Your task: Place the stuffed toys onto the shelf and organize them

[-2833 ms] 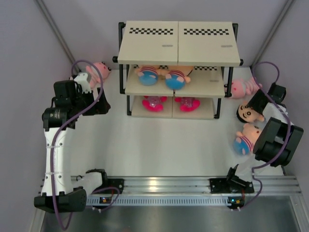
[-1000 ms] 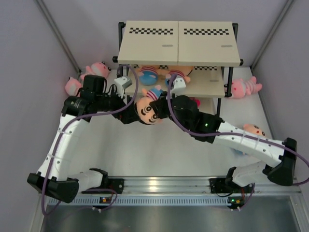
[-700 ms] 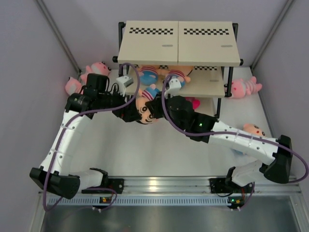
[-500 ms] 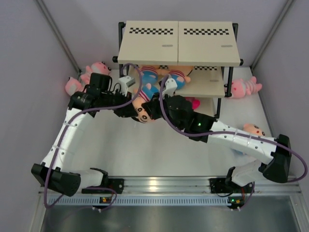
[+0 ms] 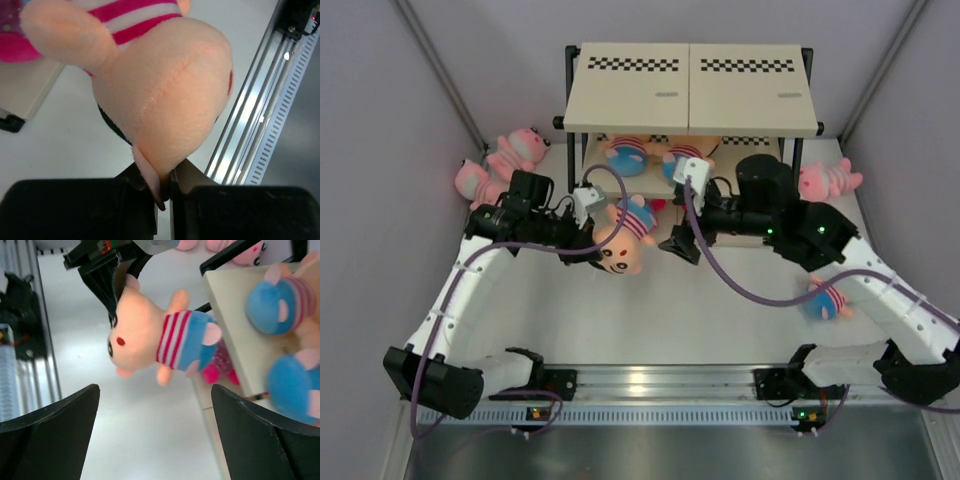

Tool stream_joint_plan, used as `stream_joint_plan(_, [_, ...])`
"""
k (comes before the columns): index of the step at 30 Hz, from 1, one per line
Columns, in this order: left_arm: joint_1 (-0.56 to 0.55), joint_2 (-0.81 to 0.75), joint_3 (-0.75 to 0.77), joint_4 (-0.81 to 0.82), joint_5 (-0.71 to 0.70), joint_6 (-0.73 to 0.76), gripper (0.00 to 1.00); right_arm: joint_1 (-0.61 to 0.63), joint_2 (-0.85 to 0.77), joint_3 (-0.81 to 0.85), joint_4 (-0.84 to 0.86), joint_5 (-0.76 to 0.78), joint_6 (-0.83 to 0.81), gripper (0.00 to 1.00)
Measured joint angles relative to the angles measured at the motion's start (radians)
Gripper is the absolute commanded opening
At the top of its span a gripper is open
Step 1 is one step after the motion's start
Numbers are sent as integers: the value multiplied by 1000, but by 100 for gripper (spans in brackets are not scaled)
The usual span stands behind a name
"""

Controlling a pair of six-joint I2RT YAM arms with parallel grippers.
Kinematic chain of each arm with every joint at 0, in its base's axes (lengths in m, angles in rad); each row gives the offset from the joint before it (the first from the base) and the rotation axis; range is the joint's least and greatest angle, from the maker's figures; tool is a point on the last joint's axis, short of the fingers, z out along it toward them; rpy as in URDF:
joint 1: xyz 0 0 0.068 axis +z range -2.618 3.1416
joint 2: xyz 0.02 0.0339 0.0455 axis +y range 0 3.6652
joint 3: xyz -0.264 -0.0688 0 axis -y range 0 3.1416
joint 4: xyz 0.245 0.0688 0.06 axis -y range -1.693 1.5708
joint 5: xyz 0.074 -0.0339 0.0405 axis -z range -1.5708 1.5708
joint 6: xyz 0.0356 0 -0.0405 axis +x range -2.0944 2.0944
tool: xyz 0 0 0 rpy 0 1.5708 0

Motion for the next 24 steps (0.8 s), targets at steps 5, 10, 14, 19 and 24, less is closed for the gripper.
stream_joint_plan(5, [-26, 2, -37, -56, 61, 161, 0, -26, -91, 41, -213, -100, -401, 92])
stream_joint_plan(10, [-150, 12, -79, -142, 61, 304, 0, -27, -18, 53, -404, -114, -705, 90])
stream_joint_plan(14, [-257, 20, -90, -196, 57, 363, 0, -27, 108, 49, -450, -116, -821, 90])
stream_joint_plan(19, [-267, 21, -89, -216, 74, 393, 0, -32, 129, 9, -457, -169, -888, 89])
stream_joint_plan(24, [-267, 22, -89, -217, 76, 397, 0, -29, 112, -93, -450, -265, -910, 89])
